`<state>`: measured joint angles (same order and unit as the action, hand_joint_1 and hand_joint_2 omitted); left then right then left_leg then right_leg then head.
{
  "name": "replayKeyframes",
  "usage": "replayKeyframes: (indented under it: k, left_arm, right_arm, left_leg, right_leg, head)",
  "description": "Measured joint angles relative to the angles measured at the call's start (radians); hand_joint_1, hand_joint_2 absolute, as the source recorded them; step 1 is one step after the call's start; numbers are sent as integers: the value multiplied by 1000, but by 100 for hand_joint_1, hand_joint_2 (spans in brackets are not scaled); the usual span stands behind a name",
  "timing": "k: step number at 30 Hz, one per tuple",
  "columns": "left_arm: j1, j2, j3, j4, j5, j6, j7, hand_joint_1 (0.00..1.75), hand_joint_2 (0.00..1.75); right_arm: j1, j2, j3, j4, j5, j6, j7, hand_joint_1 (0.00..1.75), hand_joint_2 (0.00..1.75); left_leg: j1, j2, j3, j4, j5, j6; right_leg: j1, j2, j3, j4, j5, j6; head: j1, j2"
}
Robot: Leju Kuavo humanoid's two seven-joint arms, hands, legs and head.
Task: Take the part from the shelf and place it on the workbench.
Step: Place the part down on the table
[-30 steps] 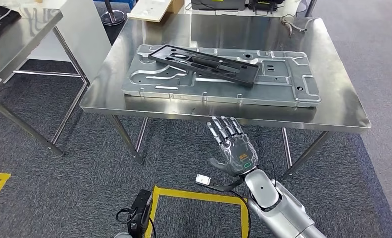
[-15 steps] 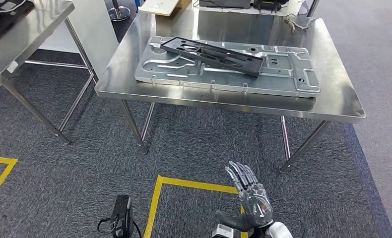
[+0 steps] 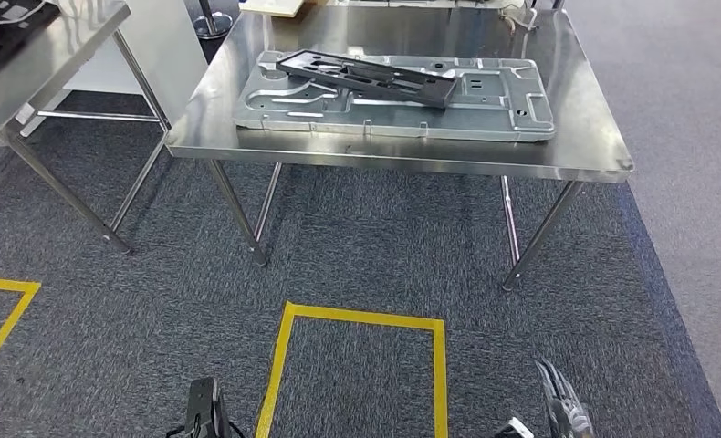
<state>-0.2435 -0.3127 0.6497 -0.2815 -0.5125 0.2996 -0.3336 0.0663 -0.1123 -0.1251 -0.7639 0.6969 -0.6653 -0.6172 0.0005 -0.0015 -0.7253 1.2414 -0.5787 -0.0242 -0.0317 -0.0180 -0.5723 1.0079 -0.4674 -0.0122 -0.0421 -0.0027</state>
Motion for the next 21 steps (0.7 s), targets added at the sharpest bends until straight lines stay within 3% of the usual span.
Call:
replayKeyframes:
  k: [1, 3, 5, 7, 9, 10, 11, 12, 13, 15, 16, 17, 18, 19, 20, 21]
  left_arm:
    - [1, 3, 0, 0, 3, -3, -1, 0, 0]
    - [2, 8, 0, 0, 4, -9, -1, 0, 0]
    - [1, 14, -1, -1, -6, -13, 4, 0, 0]
    - [-5, 21, -8, -4, -34, -25, 13, 0, 0]
    - [-10, 34, -25, -6, -62, -47, 17, 0, 0]
    - [-10, 42, -33, -6, -69, -58, 14, 0, 0]
    - [-9, 51, -40, -6, -73, -68, 9, 0, 0]
    - [-8, 58, -45, -7, -73, -74, 4, 0, 0]
    - [-6, 65, -49, -8, -72, -80, -3, 0, 0]
    - [17, 93, -55, -10, -72, -104, -38, 0, 0]
    - [45, 116, -56, -8, -74, -127, -75, 0, 0]
    - [81, 146, -57, -3, -75, -153, -121, 0, 0]
    - [118, 174, -57, 4, -75, -174, -163, 0, 0]
    - [153, 199, -57, 12, -74, -187, -190, 0, 0]
    - [179, 218, -57, 19, -70, -190, -198, 0, 0]
    - [197, 232, -56, 23, -65, -188, -190, 0, 0]
  right_arm:
    - [-10, 0, -35, 55, -9, 10, -10, 0, 0]
    - [-26, 0, -93, 148, -17, 25, -23, 0, 0]
    - [-44, 1, -131, 219, -19, 43, -30, 0, 0]
    - [-62, 4, -161, 278, -15, 75, -32, 0, 0]
    - [-81, 9, -193, 338, -12, 125, -27, 0, 0]
    - [-90, 14, -213, 369, -18, 158, -16, 0, 0]
    - [-98, 21, -236, 398, -31, 193, 3, 0, 0]
    - [-104, 32, -261, 423, -49, 223, 30, 0, 0]
    - [-108, 45, -287, 444, -70, 247, 64, 0, 0]
    - [-109, 78, -344, 475, -110, 281, 124, 0, 0]
    - [-105, 98, -376, 487, -129, 300, 143, 0, 0]
    - [-99, 119, -410, 495, -145, 320, 155, 0, 0]
    - [-91, 141, -442, 501, -156, 337, 166, 0, 0]
    - [-82, 162, -468, 505, -162, 347, 179, 0, 0]
    - [-73, 183, -488, 507, -162, 350, 199, 0, 0]
    - [-64, 203, -503, 510, -159, 350, 225, 0, 0]
  left_leg:
    - [0, 0, 0, 49, -12, -1]
    - [-1, -1, 44, 65, 32, 4]
    - [-8, -3, 148, -38, 74, 21]
    - [-20, -5, 270, -202, 47, 40]
    - [-27, -4, 318, -290, 25, 49]
    - [-24, -3, 311, -297, 34, 54]
    - [-21, 0, 300, -299, 49, 61]
    - [-18, 2, 287, -302, 64, 69]
    - [-15, 4, 272, -305, 79, 76]
    - [-15, 7, 240, -304, 100, 81]
    - [-16, 10, 225, -302, 110, 79]
    - [-15, 13, 212, -299, 119, 74]
    - [-14, 17, 198, -293, 126, 69]
    - [-12, 20, 184, -284, 132, 63]
    - [-11, 18, 167, -272, 136, 56]
    - [-10, 13, 150, -256, 140, 51]
  right_leg:
    - [1, -1, -19, 1, 14, 0]
    - [2, -4, -57, 4, 41, 2]
    - [3, -4, -86, 6, 67, 5]
    - [3, -3, -100, 6, 90, 14]
    - [4, -5, -107, -2, 118, 25]
    - [3, -5, -111, -6, 127, 30]
    - [3, -2, -116, -3, 116, 33]
    - [3, 2, -124, 17, 84, 36]
    - [2, 5, -136, 57, 33, 37]
    - [1, 8, -160, 180, -65, 40]
    - [1, 8, -166, 243, -77, 42]
    - [0, 9, -164, 291, -59, 44]
    - [0, 9, -151, 313, -24, 45]
    - [-2, 13, -122, 302, 11, 44]
    - [-3, 26, -75, 256, 22, 43]
    - [-4, 43, -16, 184, 8, 40]
  head:
    - [0, 0]
    - [0, 0]
    - [0, 0]
    - [0, 0]
    - [0, 0]
    - [0, 0]
    - [0, 0]
    - [0, 0]
    - [0, 0]
    - [0, 0]
    - [0, 0]
    - [0, 0]
    - [0, 0]
    - [0, 0]
    - [0, 0]
    - [0, 0]
